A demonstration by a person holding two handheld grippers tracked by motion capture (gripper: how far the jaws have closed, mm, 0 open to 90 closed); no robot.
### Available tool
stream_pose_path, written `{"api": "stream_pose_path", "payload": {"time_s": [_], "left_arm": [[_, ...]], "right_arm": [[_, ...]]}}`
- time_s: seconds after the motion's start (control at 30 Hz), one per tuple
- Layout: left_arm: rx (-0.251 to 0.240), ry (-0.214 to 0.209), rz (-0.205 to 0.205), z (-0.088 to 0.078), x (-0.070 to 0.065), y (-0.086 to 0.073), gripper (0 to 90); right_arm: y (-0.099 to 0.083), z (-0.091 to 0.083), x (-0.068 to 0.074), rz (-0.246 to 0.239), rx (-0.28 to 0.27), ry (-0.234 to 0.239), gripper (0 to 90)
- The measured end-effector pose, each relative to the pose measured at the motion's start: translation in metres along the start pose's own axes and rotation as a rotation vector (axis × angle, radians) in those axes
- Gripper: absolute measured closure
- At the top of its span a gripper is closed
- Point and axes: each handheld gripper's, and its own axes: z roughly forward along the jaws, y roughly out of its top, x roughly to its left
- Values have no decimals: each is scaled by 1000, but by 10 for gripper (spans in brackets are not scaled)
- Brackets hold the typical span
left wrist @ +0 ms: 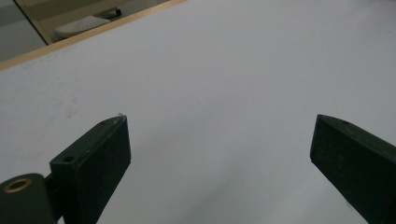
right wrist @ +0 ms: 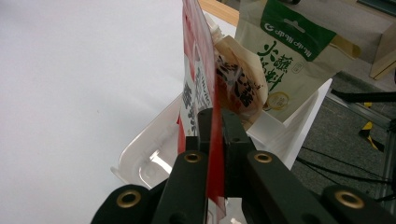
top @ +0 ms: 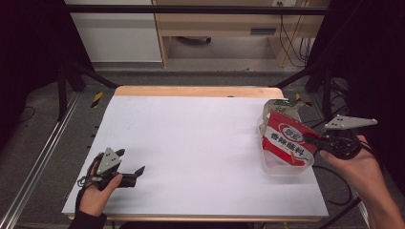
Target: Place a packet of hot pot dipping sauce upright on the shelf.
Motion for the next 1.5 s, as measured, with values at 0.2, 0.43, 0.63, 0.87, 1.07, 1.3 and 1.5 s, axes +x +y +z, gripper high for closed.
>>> {"api": "stream_pose_path", "payload": {"time_s": [0.2,0.43,0.63,0.87,1.07,1.3,1.5], "left_arm": [[0,-1,-1,0,0,0,52],[1,-1,-1,0,0,0,52],[3,-5,0,1,-1,0,52],[4,-7,0,1,-1,0,52],[6,-8,2,1,-1,0,51],[8,-9,2,1,-2,0,51],[7,-9,2,1,-1,0,51]], "right_arm": [[-5,-1,-3,10,-3,5,897],[-11,-2,-6,23,-1,7,896],[-14,-2,-8,29,1,5,894],[-17,-3,-9,30,12,0,892],[-19,-4,-10,33,18,-5,876],[-17,-5,-9,31,-2,-10,749],[-11,-2,-4,-4,0,-30,558]]}}
